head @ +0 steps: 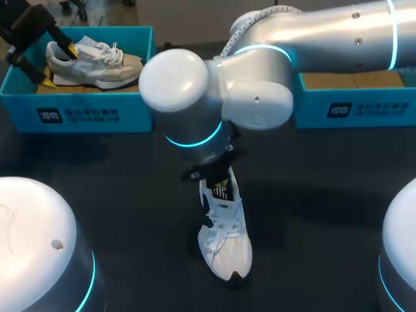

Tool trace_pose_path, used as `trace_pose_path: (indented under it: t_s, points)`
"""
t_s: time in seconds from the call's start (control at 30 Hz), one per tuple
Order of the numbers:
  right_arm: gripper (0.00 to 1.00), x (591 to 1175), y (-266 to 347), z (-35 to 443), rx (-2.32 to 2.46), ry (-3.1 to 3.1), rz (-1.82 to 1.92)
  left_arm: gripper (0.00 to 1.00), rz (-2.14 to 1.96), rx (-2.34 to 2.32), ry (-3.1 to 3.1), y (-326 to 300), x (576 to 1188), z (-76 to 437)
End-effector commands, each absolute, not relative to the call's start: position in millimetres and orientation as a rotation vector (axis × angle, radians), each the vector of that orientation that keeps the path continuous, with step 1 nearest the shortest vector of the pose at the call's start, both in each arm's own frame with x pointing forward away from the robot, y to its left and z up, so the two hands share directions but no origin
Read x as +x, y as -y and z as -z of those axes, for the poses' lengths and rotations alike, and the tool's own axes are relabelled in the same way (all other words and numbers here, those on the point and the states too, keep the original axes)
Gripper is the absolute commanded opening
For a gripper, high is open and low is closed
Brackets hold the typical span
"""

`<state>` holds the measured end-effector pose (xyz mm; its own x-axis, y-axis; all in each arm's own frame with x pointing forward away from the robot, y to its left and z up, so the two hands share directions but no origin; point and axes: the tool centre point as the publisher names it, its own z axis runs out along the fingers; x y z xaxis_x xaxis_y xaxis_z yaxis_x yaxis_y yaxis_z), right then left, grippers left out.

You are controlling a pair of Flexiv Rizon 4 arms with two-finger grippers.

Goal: Take the shoe out of the shoebox, open the shoe tongue, remove and reinsert the insole, then place the shoe into the shoebox

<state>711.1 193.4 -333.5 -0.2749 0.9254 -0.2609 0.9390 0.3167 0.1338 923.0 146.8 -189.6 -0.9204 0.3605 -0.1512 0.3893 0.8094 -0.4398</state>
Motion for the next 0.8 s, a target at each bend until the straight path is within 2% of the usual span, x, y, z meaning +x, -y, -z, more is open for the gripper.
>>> trace_pose_path:
  t_s: [0.03, 0.8]
  points:
    - [0.00, 710.8, -189.3, 340.2, 1.696, -2.273, 0.074, 1.00, 0.729, 0.610, -2.933, -147.4, 923.2, 188.9]
    - [0.00, 713.1, -181.8, 385.8, 1.785, -2.218, 0.208, 1.00, 0.729, 0.610, -2.933, -147.4, 923.2, 188.9]
